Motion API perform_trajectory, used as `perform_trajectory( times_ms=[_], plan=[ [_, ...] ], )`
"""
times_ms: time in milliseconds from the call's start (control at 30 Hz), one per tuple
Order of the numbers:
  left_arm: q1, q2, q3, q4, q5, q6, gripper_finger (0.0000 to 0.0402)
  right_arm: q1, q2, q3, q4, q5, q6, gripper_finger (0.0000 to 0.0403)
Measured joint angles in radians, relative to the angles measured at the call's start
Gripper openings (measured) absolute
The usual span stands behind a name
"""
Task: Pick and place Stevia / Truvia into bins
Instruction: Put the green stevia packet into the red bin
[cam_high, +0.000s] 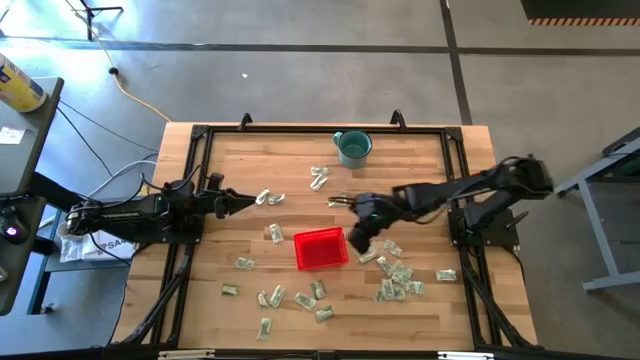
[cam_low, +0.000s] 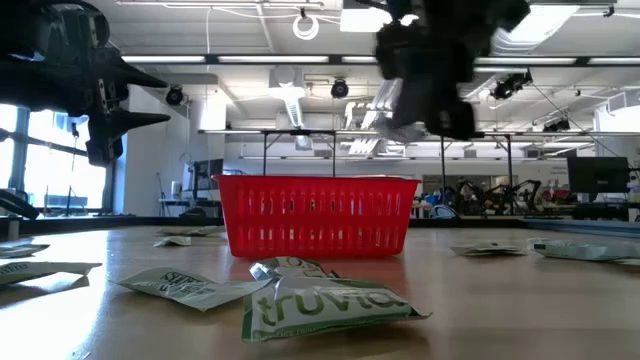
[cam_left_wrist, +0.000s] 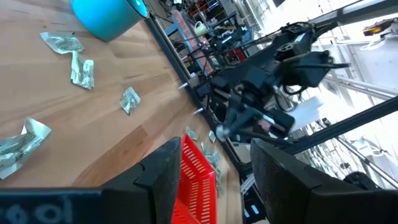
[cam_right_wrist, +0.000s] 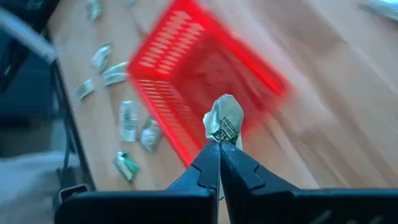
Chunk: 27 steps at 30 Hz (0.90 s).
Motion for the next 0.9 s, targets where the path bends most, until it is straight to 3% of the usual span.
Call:
perform_trajectory(
  times_ms=[233, 400, 600, 767, 900],
  plan=[
    [0.0, 0.0, 0.0, 0.0, 0.006, 0.001, 0.0227, -0.001, 0.246, 0.22, -0.123, -0.062, -0.179, 0.0004],
    [0.0, 0.0, 0.0, -0.001, 0.042, -0.032, 0.0227, 0.01, 0.318, 0.296, -0.16, -0.045, -0.195, 0.0026],
    [0.0, 0.0, 0.0, 0.006, 0.089, -0.09, 0.0227, 0.035, 0.3, 0.356, -0.246, 0.146, -0.244, 0.012],
    [0.0, 0.004, 0.005, -0.015, 0.038, -0.076, 0.0227, 0.074, 0.264, 0.386, -0.43, 0.404, -0.271, 0.0214],
    [0.0, 0.063, 0.077, -0.216, -0.054, -0.075, 0.0227, 0.088, 0.24, 0.386, -0.612, 0.449, -0.206, 0.0268]
  ],
)
